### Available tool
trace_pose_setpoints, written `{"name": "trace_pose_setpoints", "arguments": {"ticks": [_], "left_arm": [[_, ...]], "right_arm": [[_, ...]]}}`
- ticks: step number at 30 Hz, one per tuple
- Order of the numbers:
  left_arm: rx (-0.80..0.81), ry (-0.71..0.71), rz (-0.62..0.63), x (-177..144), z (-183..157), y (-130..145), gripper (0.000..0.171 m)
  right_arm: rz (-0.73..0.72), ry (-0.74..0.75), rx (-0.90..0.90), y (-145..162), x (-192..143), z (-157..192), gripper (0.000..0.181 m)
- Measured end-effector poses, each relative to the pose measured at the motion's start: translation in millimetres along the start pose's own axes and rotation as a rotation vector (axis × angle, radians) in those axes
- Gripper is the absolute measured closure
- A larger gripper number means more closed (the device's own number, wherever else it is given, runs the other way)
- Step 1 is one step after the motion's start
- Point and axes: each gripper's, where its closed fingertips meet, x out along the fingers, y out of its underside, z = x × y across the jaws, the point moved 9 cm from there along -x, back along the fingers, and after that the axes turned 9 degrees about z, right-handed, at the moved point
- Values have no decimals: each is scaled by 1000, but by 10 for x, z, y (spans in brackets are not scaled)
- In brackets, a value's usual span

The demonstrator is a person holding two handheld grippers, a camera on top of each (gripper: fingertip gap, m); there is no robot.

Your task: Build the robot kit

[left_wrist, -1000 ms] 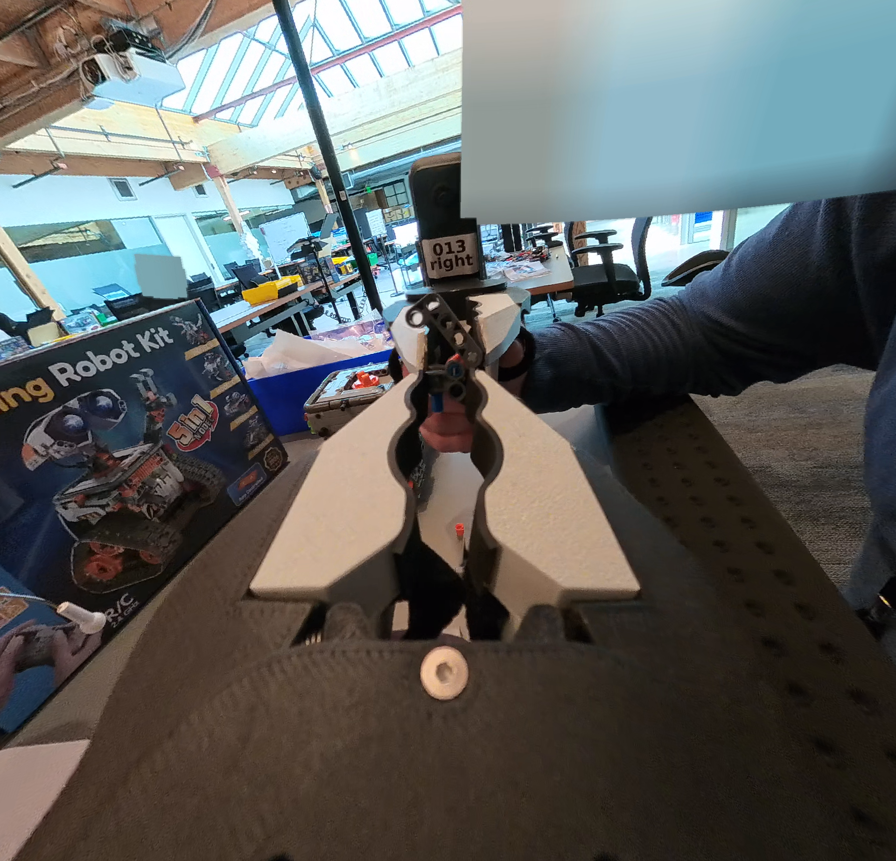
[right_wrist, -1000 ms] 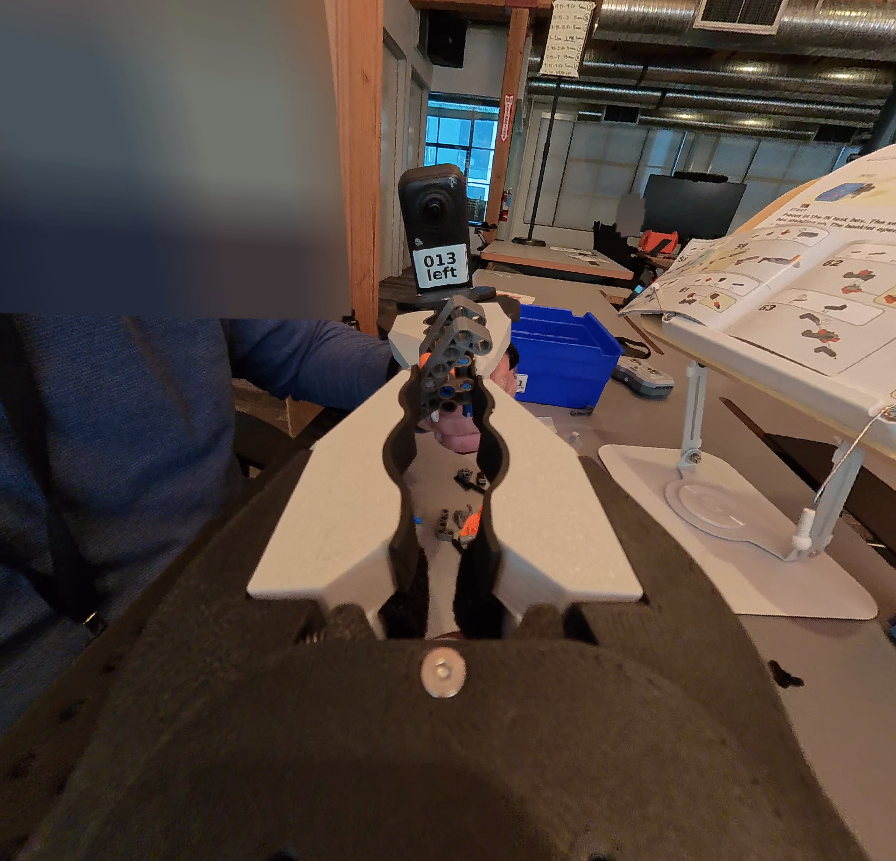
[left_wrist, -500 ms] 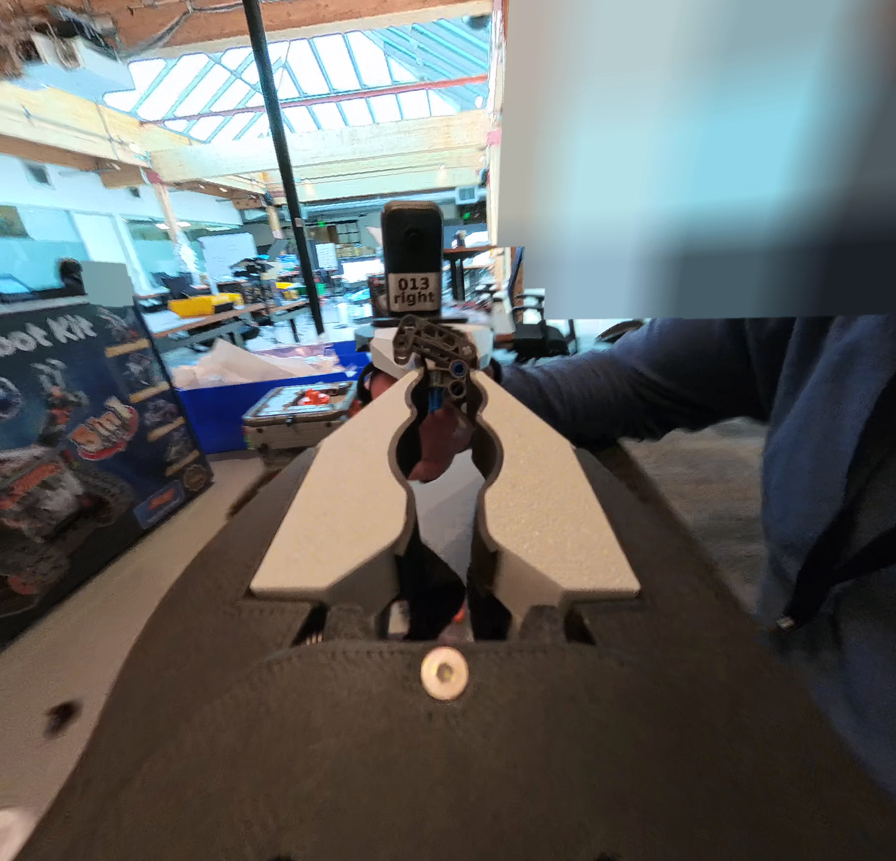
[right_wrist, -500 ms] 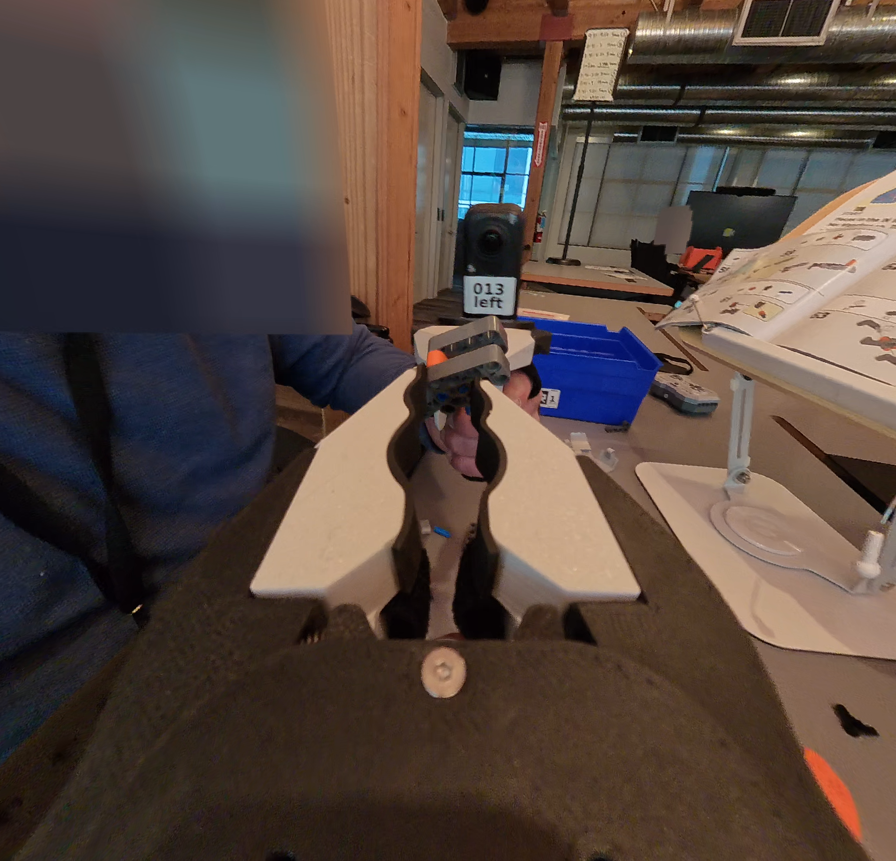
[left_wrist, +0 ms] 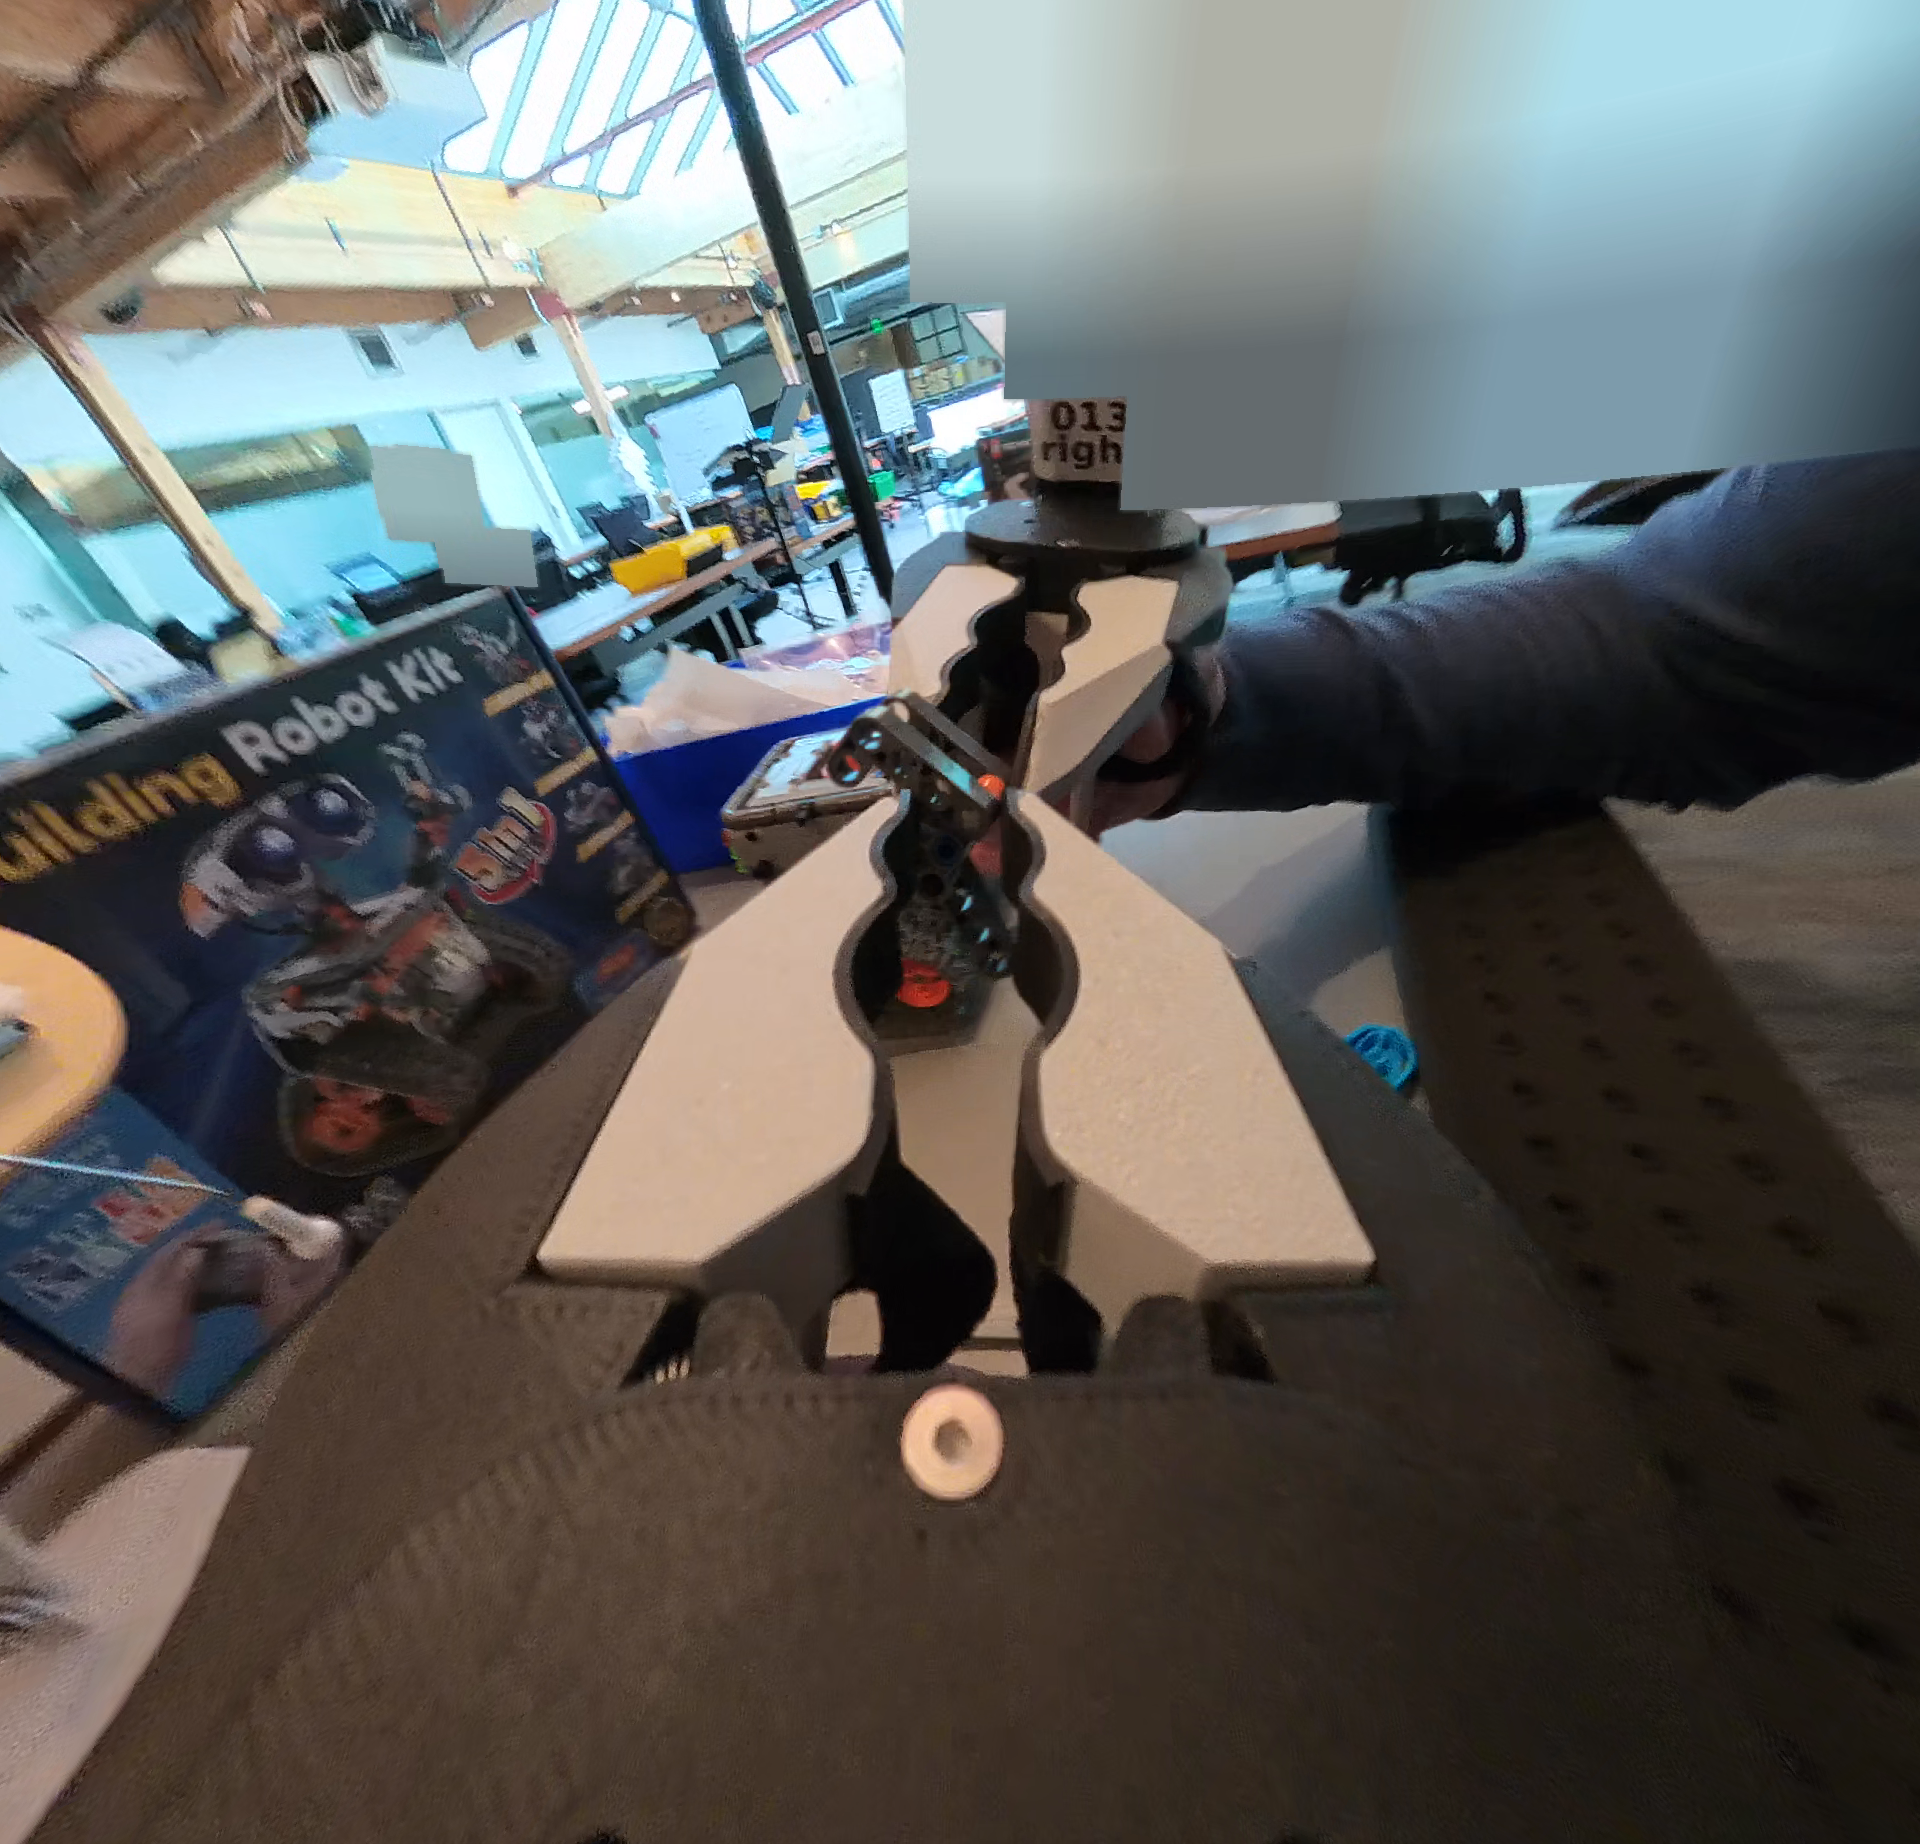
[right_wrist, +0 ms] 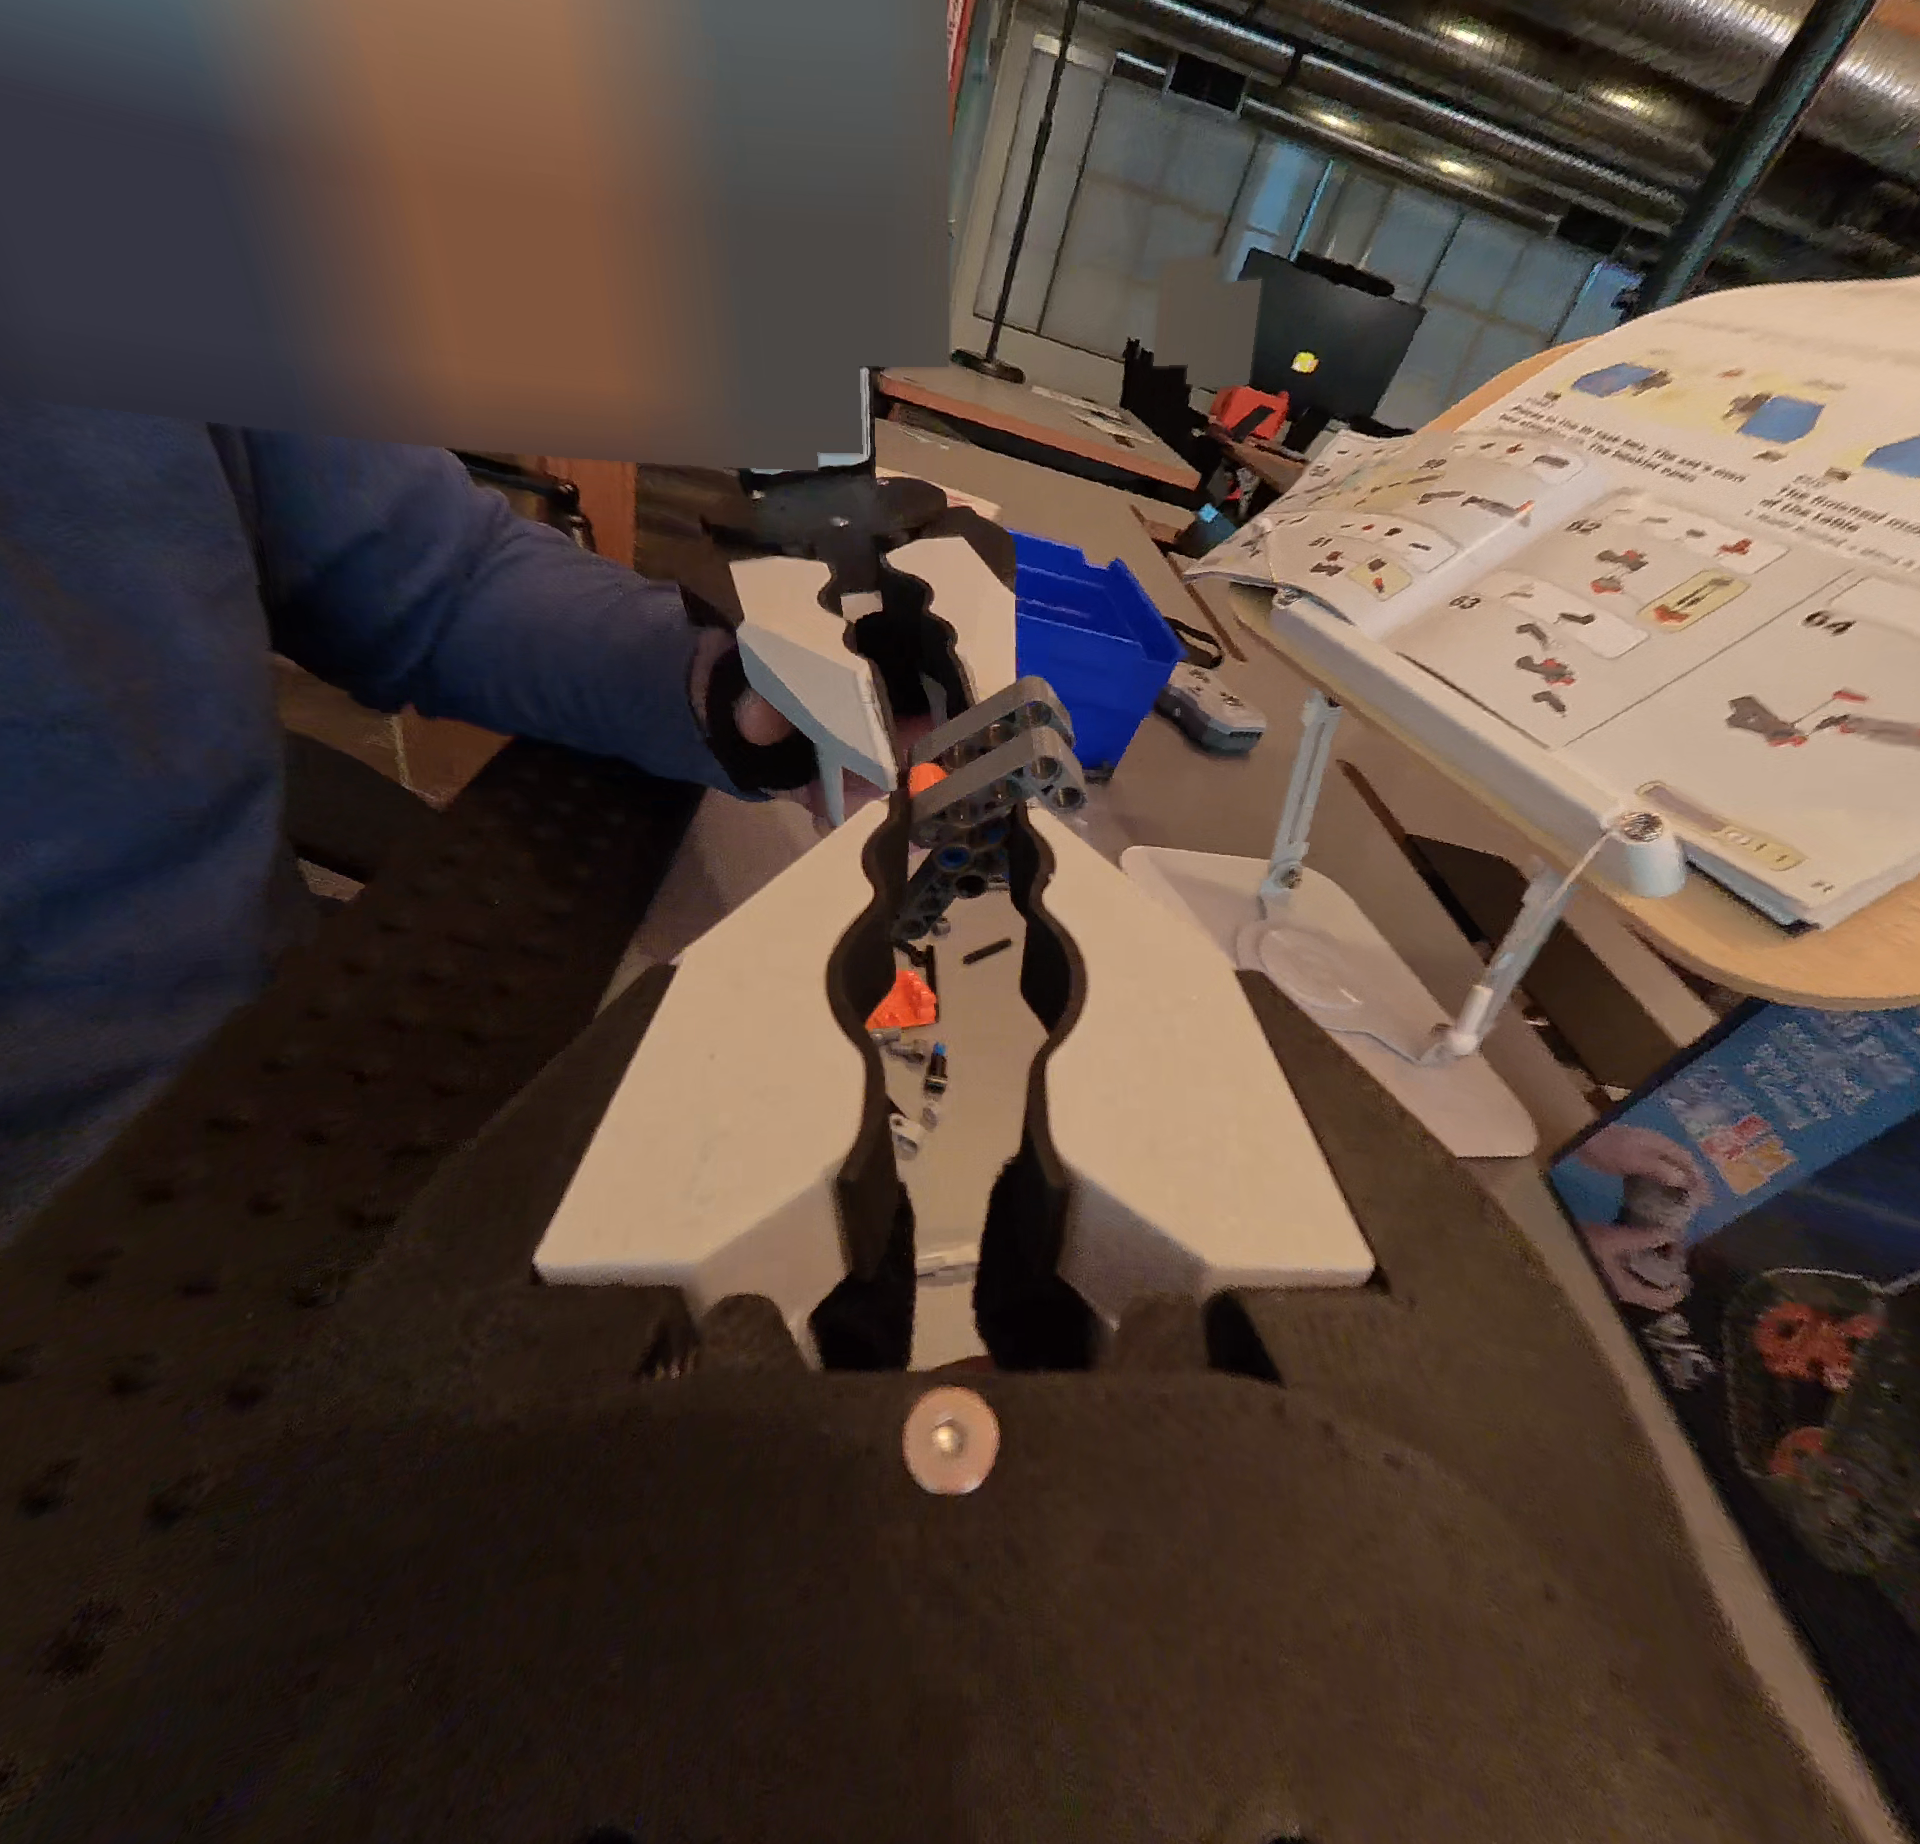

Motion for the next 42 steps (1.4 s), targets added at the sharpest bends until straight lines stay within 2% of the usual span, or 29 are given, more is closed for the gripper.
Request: {"name": "trace_pose_setpoints", "arguments": {"ticks": [5,10,11,16,18,25,31,34,38,42], "left_arm": [[-268,98,-41,31,119,48,163],[-267,123,-65,30,126,75,165],[-244,131,-81,16,118,77,165],[-110,154,-164,-18,35,25,165],[-75,150,-160,-18,20,21,165],[-171,115,-82,41,82,15,156],[-223,62,-133,22,134,22,164],[-207,73,-155,-2,116,-15,165],[-235,111,-169,-12,96,-42,166],[-245,131,-157,-25,74,-39,167]], "right_arm": [[97,184,-214,-18,17,60,164],[134,226,-275,-46,22,103,164],[140,225,-271,-53,28,111,163],[-7,37,-59,-54,-6,83,163],[-33,-18,6,-38,0,76,163],[148,283,-330,-96,7,158,163],[232,477,-508,-153,105,255,164],[186,466,-473,-182,97,275,164],[71,327,-288,-174,38,218,163],[15,235,-196,-123,24,184,164]]}}
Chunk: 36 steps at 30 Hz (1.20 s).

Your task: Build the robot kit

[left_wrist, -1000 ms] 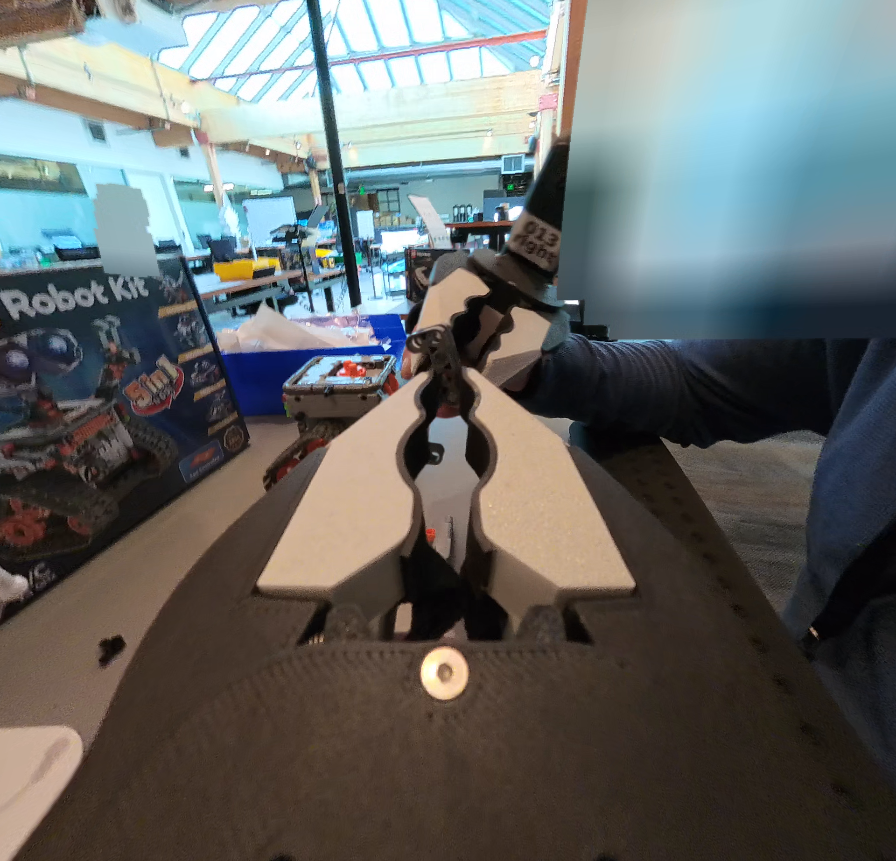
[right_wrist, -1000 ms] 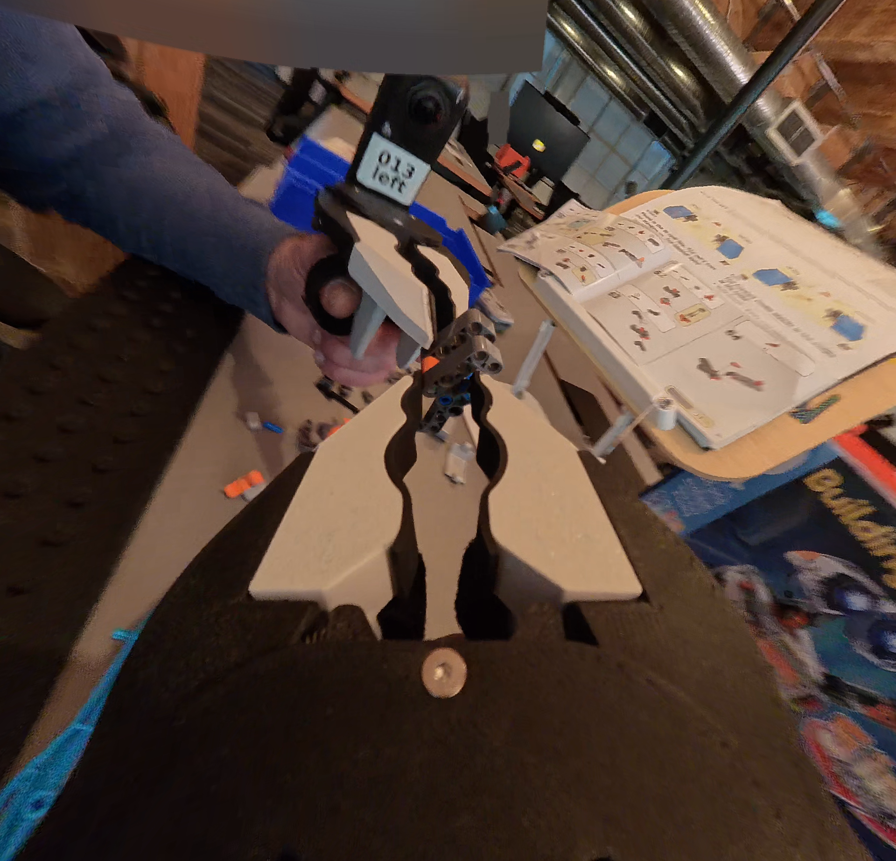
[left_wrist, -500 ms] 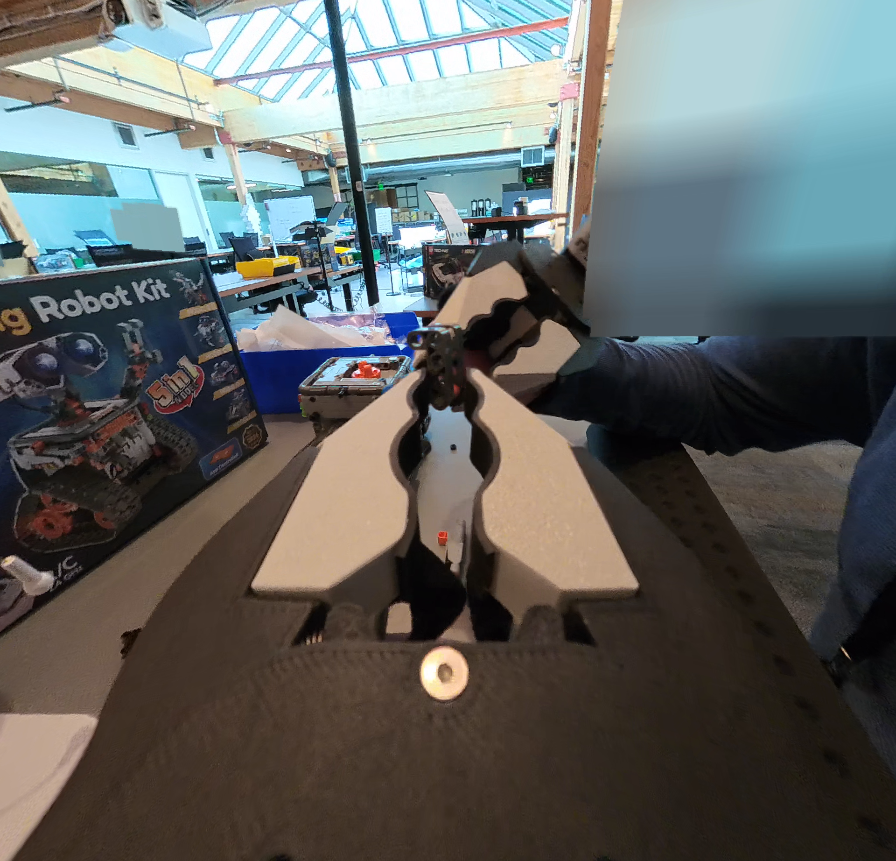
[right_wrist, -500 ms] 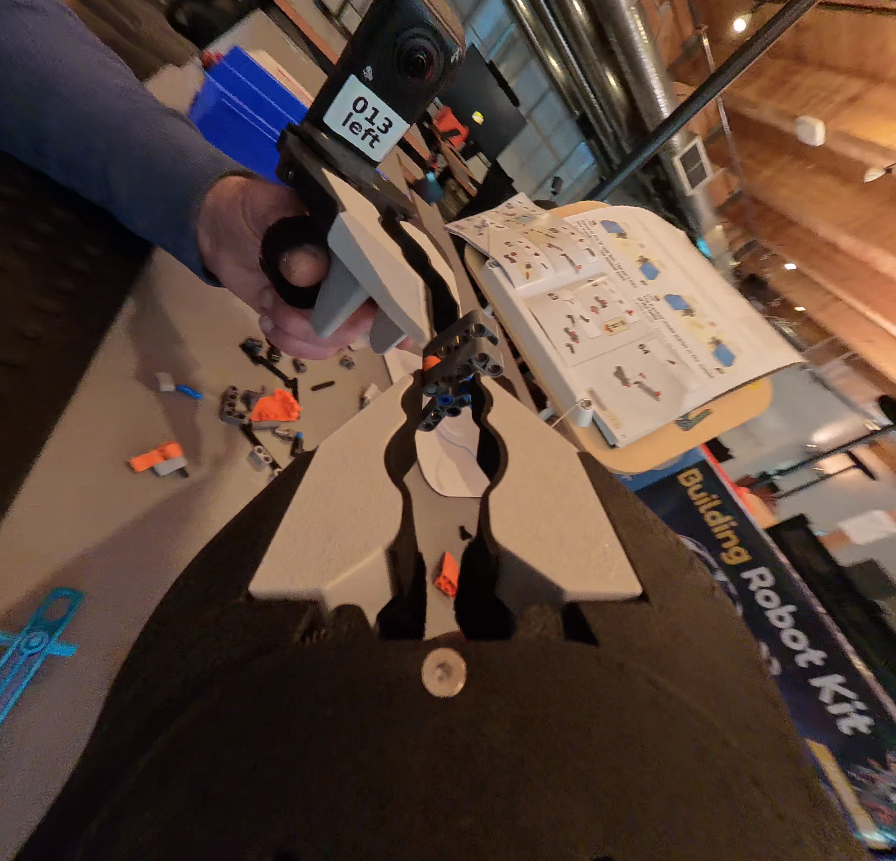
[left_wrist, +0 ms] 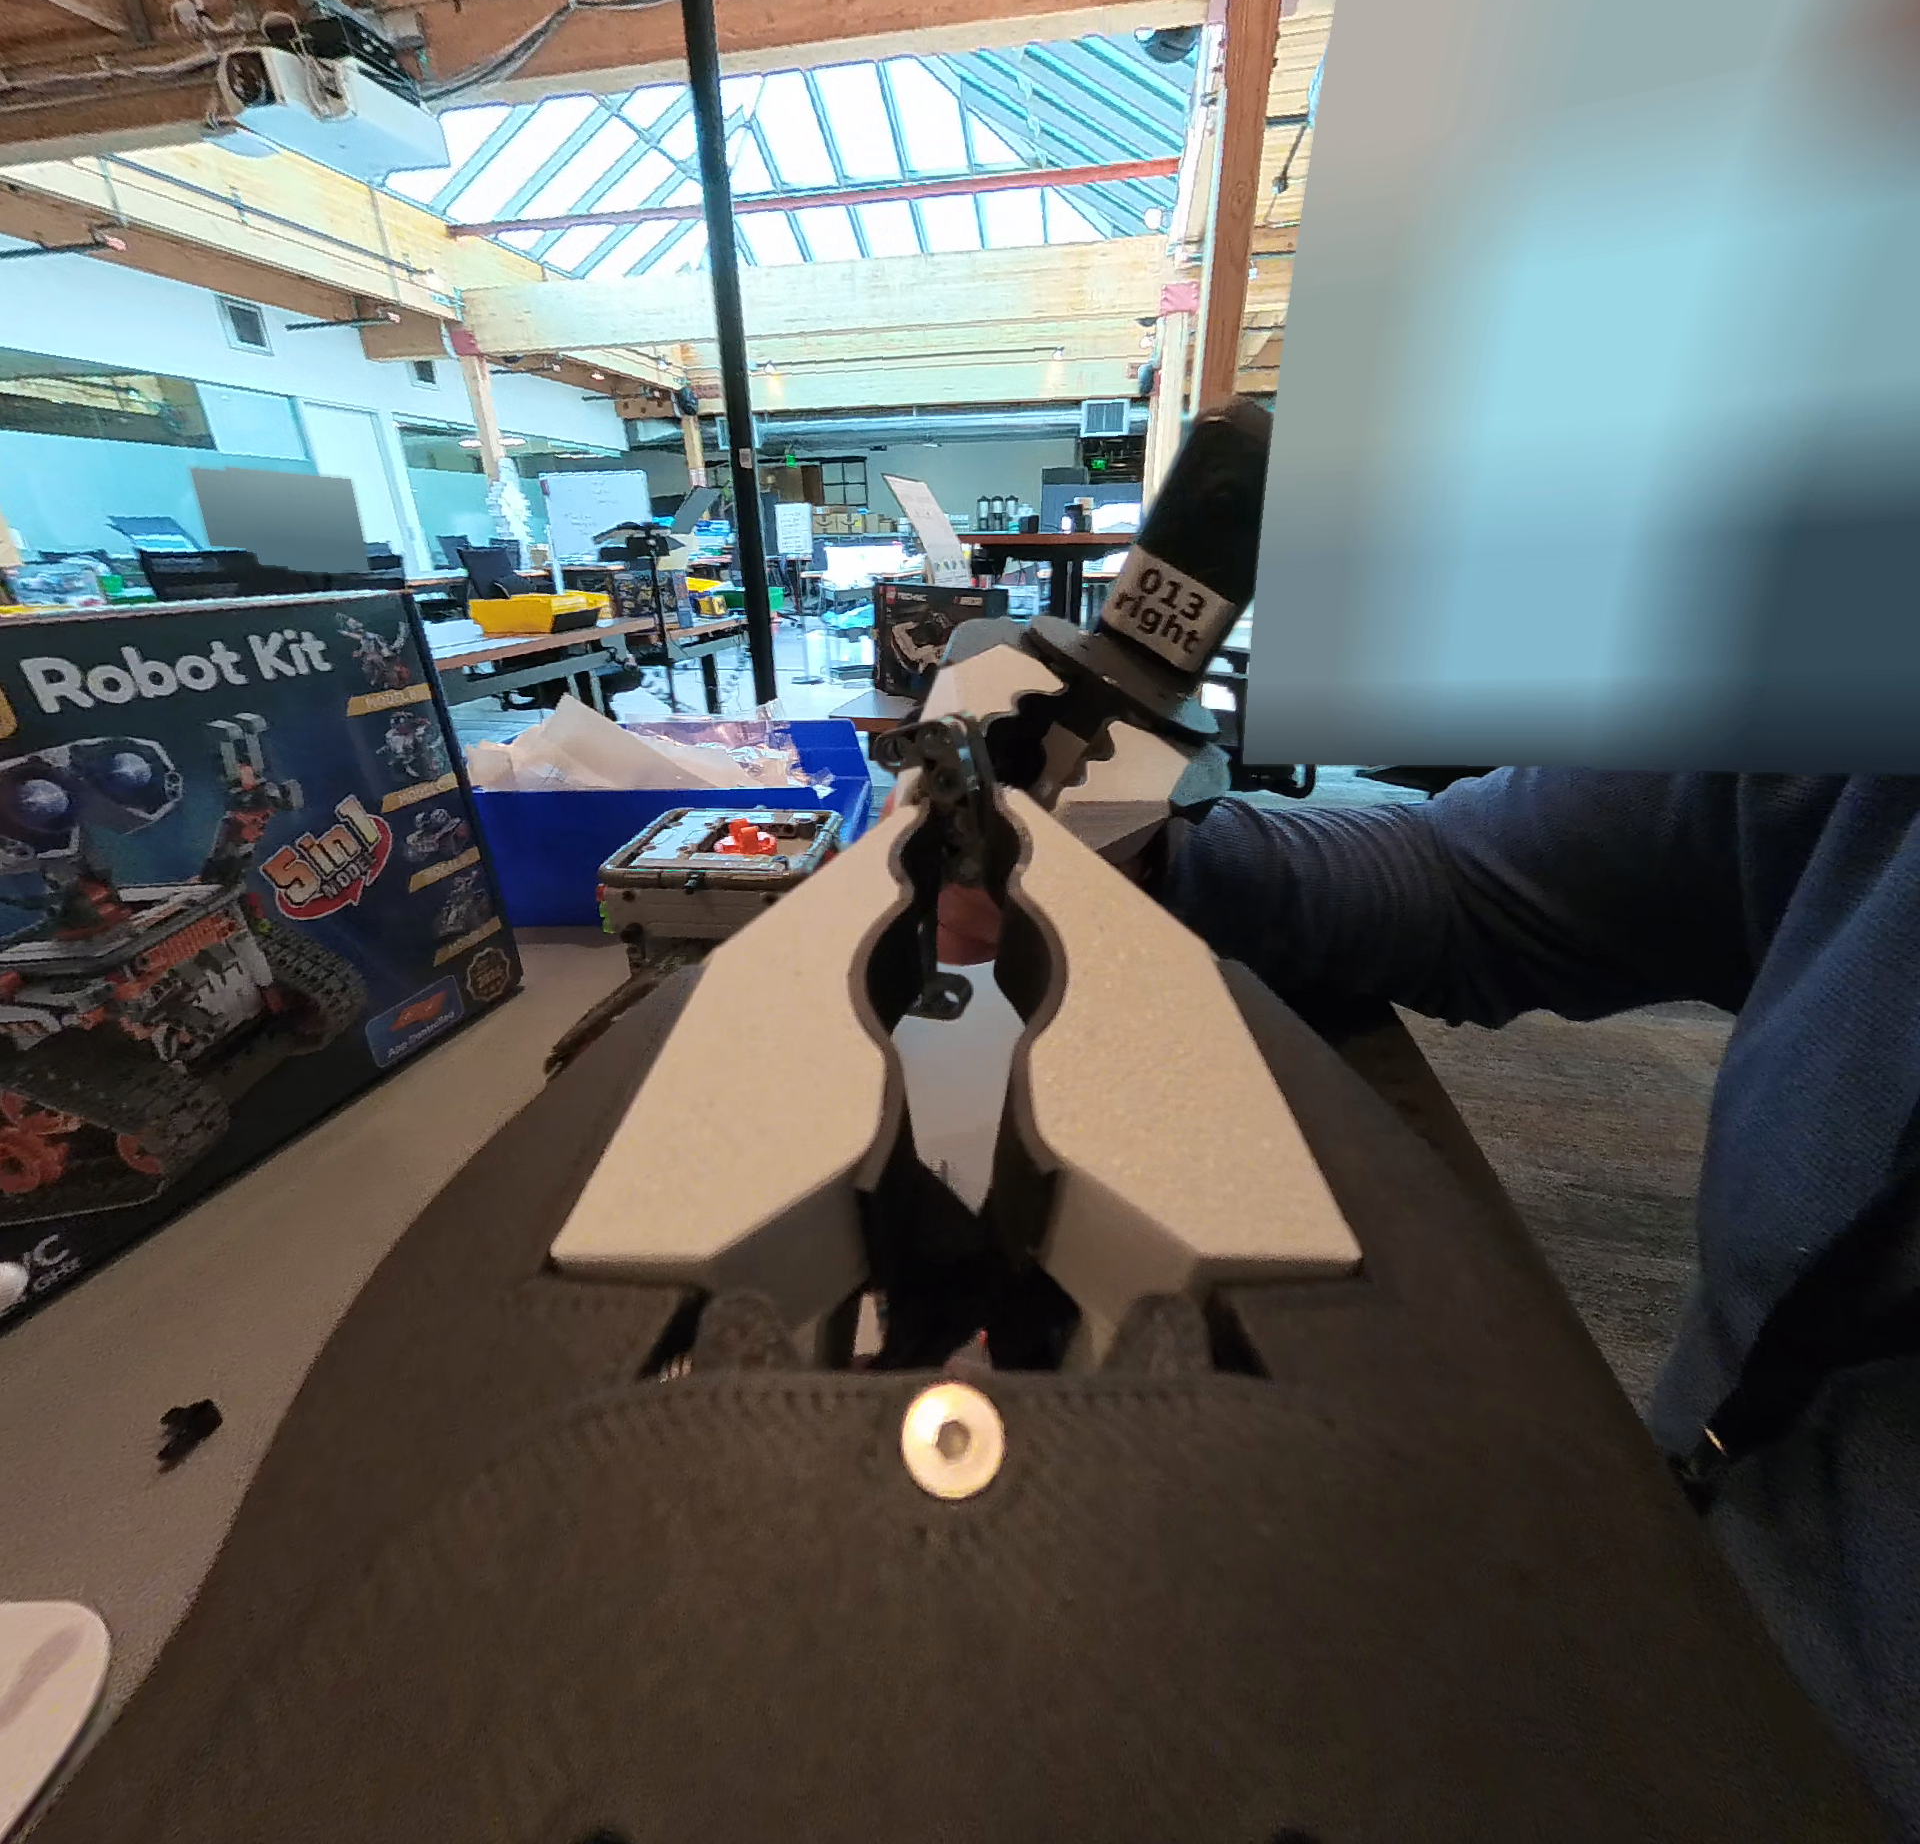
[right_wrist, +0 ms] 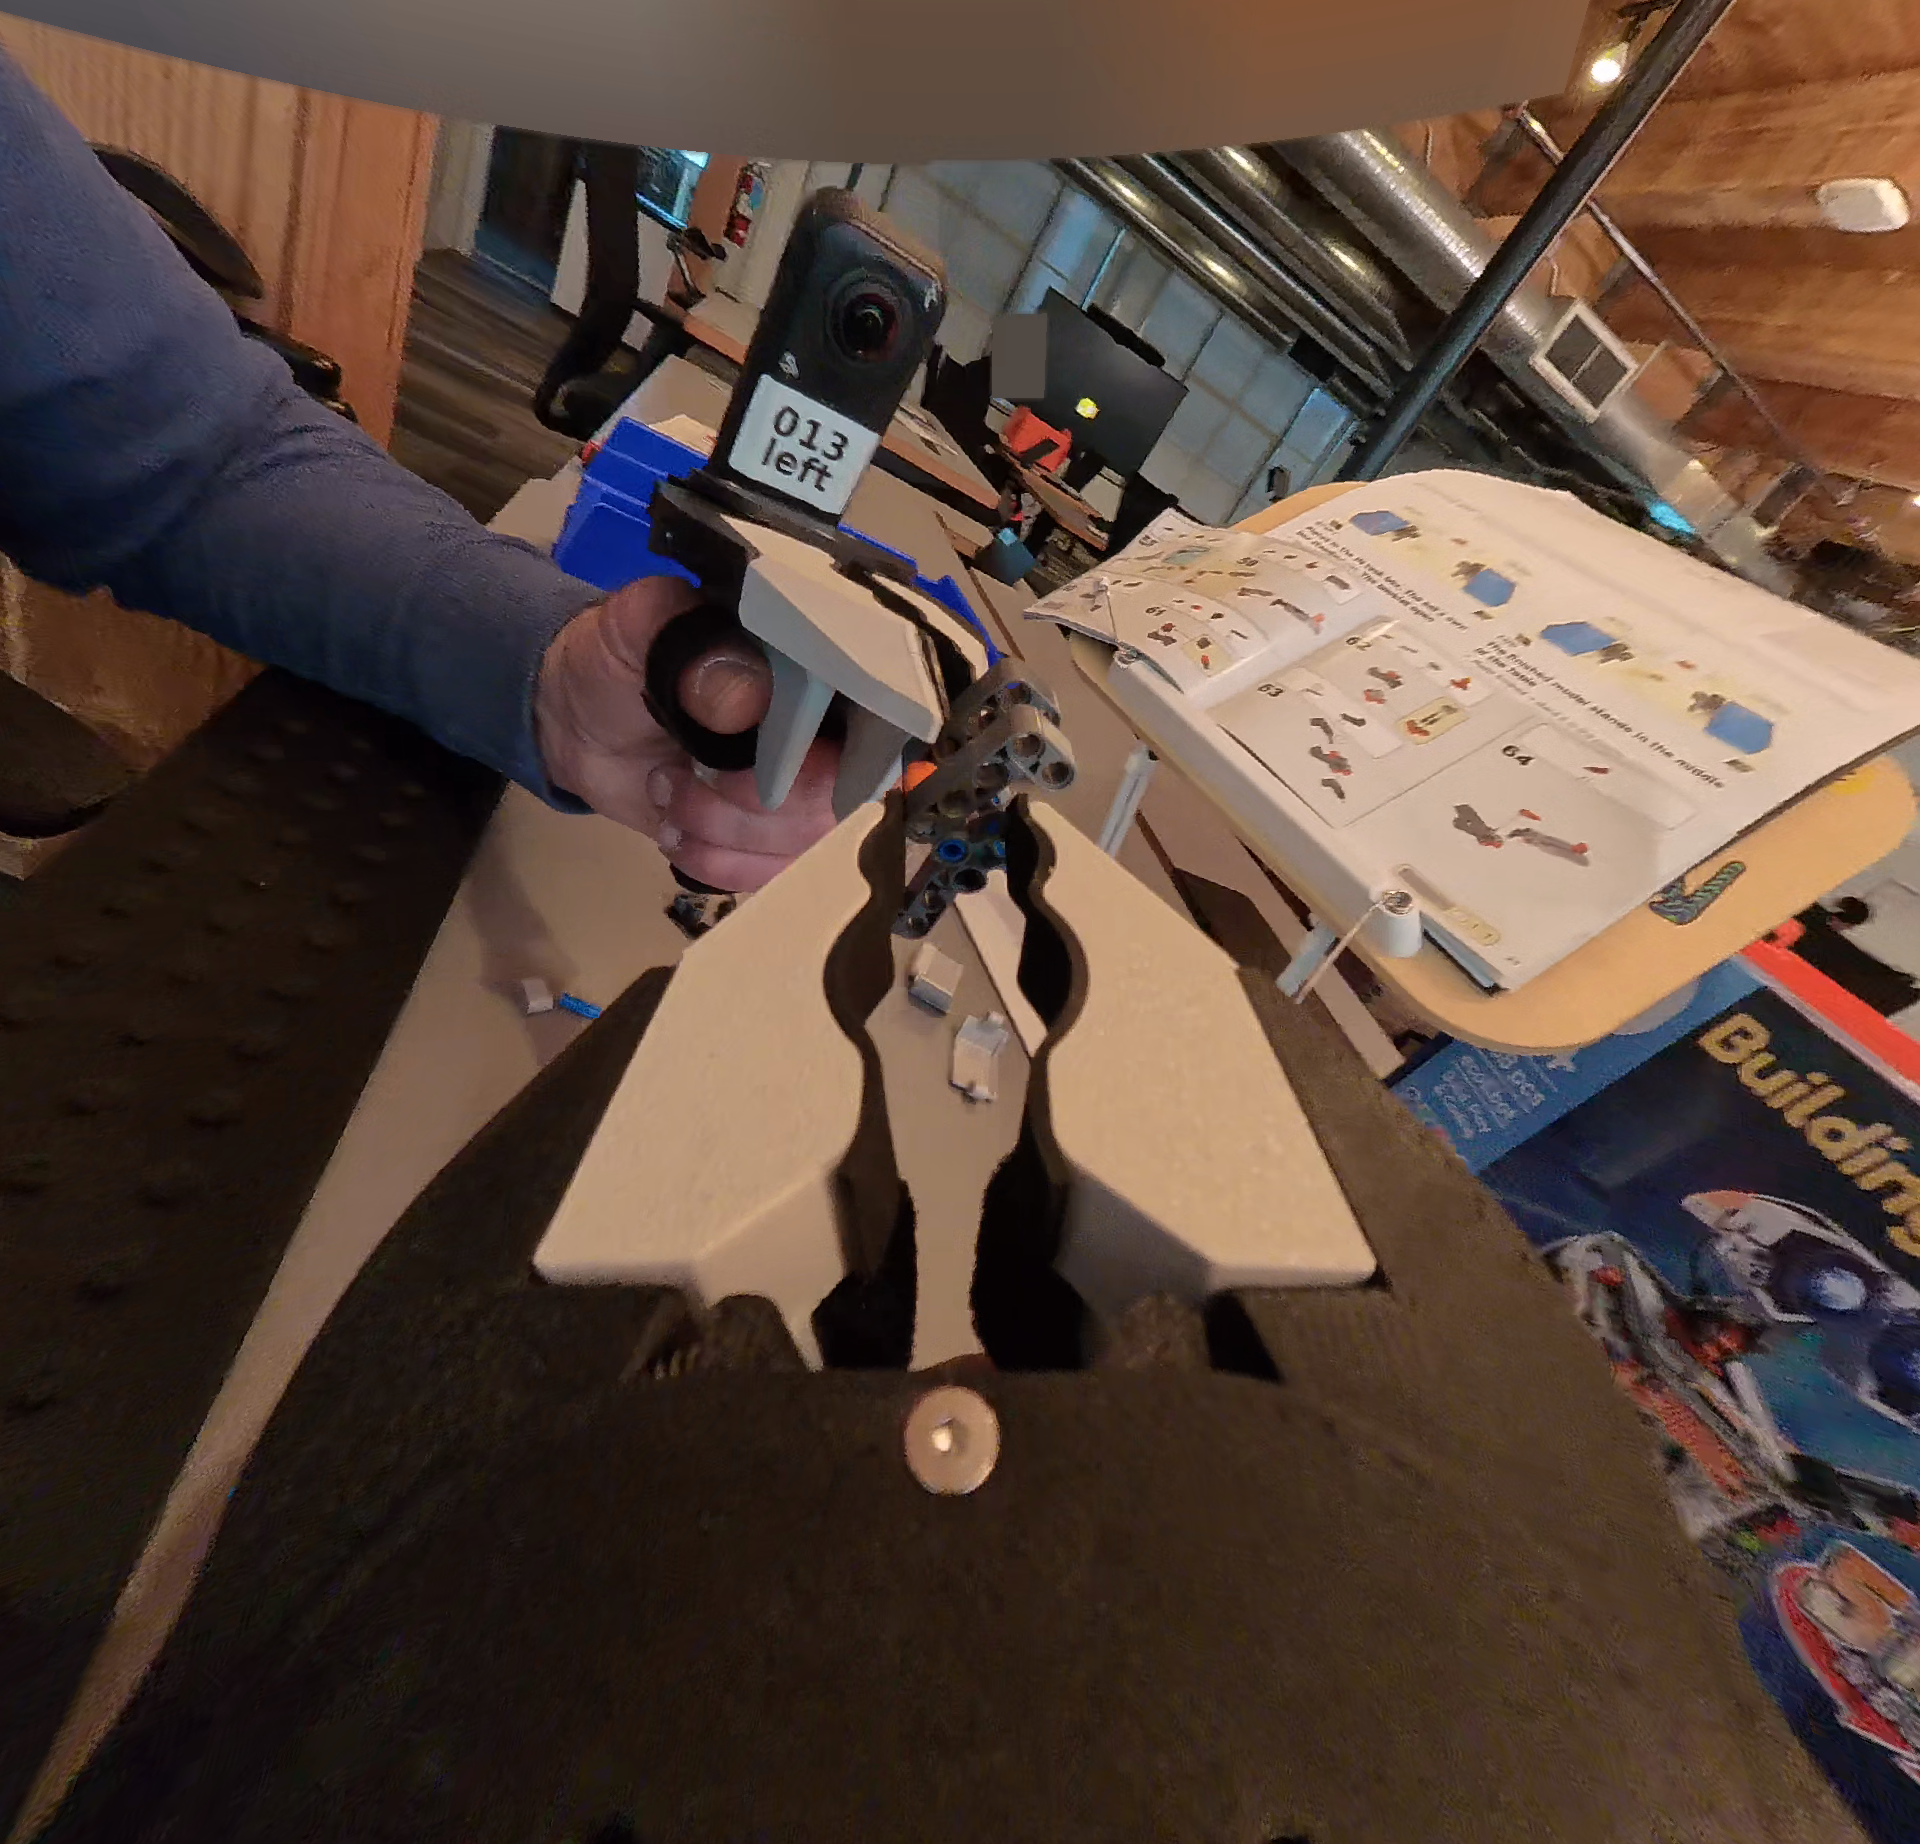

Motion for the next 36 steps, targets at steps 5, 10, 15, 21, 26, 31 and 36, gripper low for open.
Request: {"name": "trace_pose_setpoints", "arguments": {"ticks": [5,10,15,21,26,31,36], "left_arm": [[-18,38,27,-12,-31,26,168],[-15,47,51,-13,-63,42,169],[0,41,68,-12,-25,104,168],[171,-52,86,4,-86,65,167],[236,-106,95,40,-102,72,167],[255,-99,85,63,-128,70,166],[307,-121,69,91,-185,66,166]], "right_arm": [[-58,-124,111,60,-20,-20,164],[-97,-212,187,122,-49,-33,165],[-73,-232,241,175,-27,-59,162],[-80,-175,311,167,-126,-152,172],[-92,-210,333,144,-130,-133,172],[-111,-228,329,120,-165,-106,161],[-100,-196,299,98,-132,-78,171]]}}
